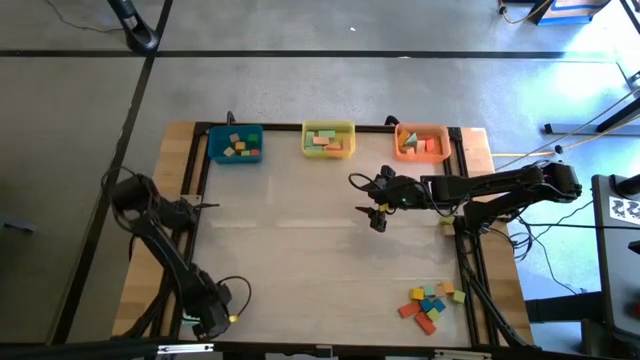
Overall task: Sort blocks by size
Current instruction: Put the light blue triangle block into the orange bin
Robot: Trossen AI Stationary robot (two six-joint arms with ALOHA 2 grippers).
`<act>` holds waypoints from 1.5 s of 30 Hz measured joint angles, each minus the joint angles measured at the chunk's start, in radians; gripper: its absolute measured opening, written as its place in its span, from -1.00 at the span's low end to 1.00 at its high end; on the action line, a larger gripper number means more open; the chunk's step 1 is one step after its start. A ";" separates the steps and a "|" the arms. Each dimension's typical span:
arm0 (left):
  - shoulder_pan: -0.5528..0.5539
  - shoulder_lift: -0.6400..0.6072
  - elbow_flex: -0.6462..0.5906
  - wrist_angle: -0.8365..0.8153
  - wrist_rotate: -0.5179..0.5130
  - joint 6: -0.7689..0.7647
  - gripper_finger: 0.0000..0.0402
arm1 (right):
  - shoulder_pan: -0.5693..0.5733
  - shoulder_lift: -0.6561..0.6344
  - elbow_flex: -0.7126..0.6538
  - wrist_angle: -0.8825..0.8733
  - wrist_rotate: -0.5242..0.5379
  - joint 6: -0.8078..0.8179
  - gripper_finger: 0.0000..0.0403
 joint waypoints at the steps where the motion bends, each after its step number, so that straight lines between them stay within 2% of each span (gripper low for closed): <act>1: -0.007 0.005 0.000 -0.008 0.010 -0.007 0.41 | 0.000 0.000 0.000 0.000 0.000 0.000 0.47; 10: -0.041 0.049 0.002 -0.002 0.063 -0.003 0.36 | 0.000 0.000 0.000 -0.008 0.000 -0.027 0.47; 14: -0.039 0.052 0.001 -0.003 0.077 -0.002 0.15 | 0.000 0.000 0.000 -0.008 0.000 -0.027 0.47; 22: -0.040 0.052 0.000 -0.001 0.097 0.065 -0.41 | 0.000 0.000 0.000 -0.009 0.014 -0.055 0.47; 31: 0.011 -0.008 0.005 0.021 0.078 0.067 -0.43 | 0.000 0.000 0.000 -0.002 0.018 -0.058 0.47; 35: 0.059 -0.094 0.008 0.014 -0.011 0.071 -0.42 | 0.000 0.000 0.000 0.000 0.018 -0.070 0.47; 38: 0.112 -0.182 0.008 0.000 -0.137 0.111 -0.42 | 0.000 0.000 0.000 0.025 0.018 -0.113 0.47; 41: 0.182 -0.277 0.009 -0.043 -0.300 0.213 -0.42 | -0.002 0.000 0.000 0.088 0.019 -0.196 0.47; 45: 0.311 -0.397 0.009 -0.075 -0.514 0.429 -0.42 | -0.026 0.000 0.001 0.182 0.029 -0.313 0.47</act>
